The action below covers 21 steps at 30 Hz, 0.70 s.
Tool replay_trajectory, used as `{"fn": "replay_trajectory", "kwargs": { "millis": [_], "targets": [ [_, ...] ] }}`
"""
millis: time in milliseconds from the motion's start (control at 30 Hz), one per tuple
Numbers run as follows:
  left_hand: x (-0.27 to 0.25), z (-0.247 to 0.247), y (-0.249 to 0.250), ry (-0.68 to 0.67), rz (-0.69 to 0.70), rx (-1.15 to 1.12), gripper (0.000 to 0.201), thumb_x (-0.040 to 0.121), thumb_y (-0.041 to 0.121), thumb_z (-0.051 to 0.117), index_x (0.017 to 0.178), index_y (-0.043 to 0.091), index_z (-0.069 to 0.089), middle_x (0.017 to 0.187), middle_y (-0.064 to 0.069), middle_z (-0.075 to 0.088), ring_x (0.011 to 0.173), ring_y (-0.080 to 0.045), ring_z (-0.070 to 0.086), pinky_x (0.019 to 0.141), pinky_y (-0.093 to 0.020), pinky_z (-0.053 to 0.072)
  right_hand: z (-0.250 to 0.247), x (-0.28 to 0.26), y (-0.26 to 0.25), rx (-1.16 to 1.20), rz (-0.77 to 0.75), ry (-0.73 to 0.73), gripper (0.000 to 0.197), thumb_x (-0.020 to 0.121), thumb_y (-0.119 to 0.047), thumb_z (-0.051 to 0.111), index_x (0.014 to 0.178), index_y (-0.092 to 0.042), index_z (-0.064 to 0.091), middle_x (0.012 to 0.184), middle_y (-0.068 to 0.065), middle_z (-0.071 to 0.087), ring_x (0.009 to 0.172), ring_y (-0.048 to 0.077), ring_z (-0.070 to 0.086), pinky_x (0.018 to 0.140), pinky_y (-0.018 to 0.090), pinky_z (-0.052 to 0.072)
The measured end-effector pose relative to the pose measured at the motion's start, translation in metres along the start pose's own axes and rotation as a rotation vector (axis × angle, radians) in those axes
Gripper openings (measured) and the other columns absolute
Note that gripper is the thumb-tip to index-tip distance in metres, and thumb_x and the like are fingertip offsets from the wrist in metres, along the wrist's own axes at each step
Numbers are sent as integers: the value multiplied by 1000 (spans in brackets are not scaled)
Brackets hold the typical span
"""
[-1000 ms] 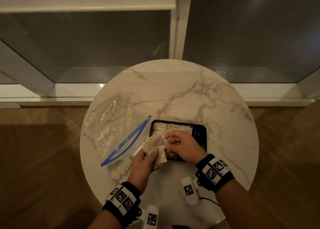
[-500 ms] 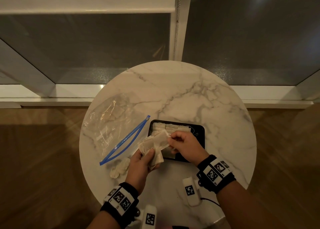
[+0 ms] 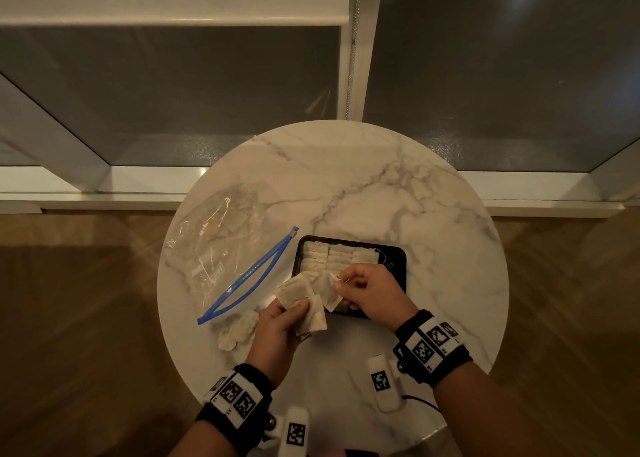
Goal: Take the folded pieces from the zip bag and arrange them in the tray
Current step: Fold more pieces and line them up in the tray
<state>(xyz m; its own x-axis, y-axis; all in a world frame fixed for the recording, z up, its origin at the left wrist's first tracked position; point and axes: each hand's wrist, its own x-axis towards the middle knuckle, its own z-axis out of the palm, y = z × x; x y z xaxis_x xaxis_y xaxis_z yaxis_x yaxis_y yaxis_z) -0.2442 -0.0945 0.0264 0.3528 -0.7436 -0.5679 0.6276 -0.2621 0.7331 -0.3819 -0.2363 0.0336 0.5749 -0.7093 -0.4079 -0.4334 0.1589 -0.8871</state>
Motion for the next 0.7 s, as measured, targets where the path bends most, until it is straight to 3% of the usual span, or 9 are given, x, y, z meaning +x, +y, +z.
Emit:
{"fn": "replay_trajectory", "kwargs": {
  "millis": [167,300,367,433,567,633,700],
  "targets": [
    [0,1,-4,12,12,5,38,90,12,60,128,10,63,114,-13,73,96,-23,70,75,-34,57,-5,-1,2,-3,2,30,5,88,-21,72,83,-19,71,83,8,72,71,14,66,65,33,58],
    [2,1,-7,86,16,12,30,98,9,55,127,13,64,109,-6,75,92,-17,72,71,-30,58,-22,2,10,-68,-74,333,5,88,-19,71,84,-21,74,81,-9,72,77,5,67,72,18,55],
    [4,-1,-8,123,10,17,30,98,9,56,127,15,63,109,-5,76,92,-16,72,69,-30,57,-31,4,12,-129,-80,326,7,88,-19,71,83,-21,74,80,-10,71,76,2,66,71,13,51],
    [5,-2,-10,144,1,24,29,99,9,56,126,16,63,109,-4,75,93,-16,72,68,-28,58,-37,6,17,-188,-66,269,6,88,-18,71,83,-20,73,80,-9,70,74,4,65,70,15,51],
    [5,-3,-13,158,-22,33,26,99,8,56,122,17,64,107,-4,76,94,-18,72,70,-29,59,-43,12,31,-320,-21,331,9,93,-15,64,85,-18,66,80,-5,66,73,10,62,66,19,50],
    [7,-4,-15,156,-43,49,27,99,9,56,124,16,64,107,-5,76,96,-19,72,72,-31,58,-43,14,38,-402,-13,321,9,95,-11,60,91,-17,66,83,-3,65,74,9,59,64,15,43],
    [8,-4,-17,161,-63,64,27,99,9,56,124,15,64,107,-6,76,95,-19,71,73,-32,58,-43,18,45,-494,-2,270,13,97,-10,56,100,-14,68,91,0,66,79,13,60,67,20,46]
  ]
}}
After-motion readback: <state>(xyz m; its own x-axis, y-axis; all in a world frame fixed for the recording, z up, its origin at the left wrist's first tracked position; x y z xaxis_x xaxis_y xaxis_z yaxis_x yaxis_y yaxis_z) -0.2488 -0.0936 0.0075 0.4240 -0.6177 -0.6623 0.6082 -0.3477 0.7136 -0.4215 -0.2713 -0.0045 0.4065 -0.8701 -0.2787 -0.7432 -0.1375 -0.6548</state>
